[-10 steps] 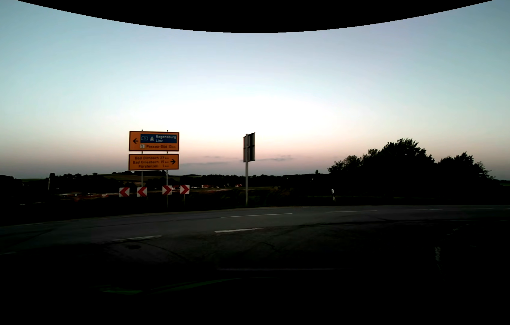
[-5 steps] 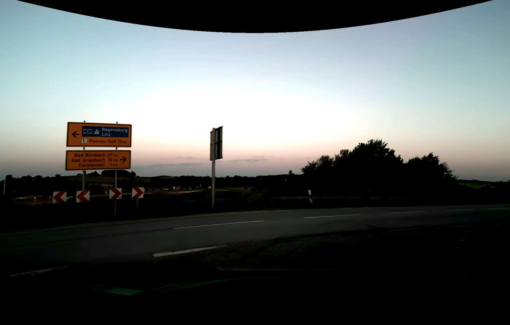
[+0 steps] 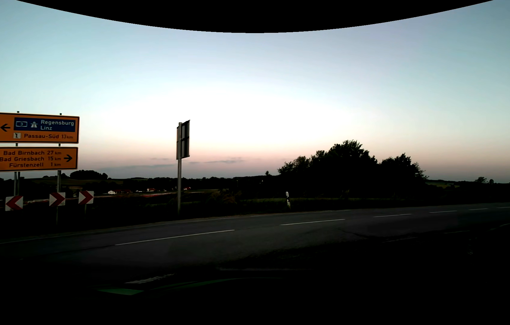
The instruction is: Follow the waypoints while adhering to traffic rules and regulations
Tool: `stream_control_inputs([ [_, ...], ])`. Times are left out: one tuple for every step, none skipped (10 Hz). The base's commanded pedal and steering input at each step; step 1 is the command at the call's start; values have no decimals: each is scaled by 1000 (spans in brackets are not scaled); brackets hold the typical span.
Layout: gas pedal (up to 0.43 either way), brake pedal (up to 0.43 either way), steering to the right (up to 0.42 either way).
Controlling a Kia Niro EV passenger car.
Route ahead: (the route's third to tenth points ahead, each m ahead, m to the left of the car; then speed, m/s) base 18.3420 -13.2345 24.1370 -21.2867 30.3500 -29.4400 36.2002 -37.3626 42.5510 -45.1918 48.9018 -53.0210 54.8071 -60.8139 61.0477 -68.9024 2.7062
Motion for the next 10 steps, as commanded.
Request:
stream_control_inputs([
  [0,244,241],
  [0,256,246],
  [0,262,250],
  [0,268,251],
  [0,274,251],
  [0,262,252],
  [0,0,254],
  [0,0,256],
  [8,0,260],
  [358,0,265],
])
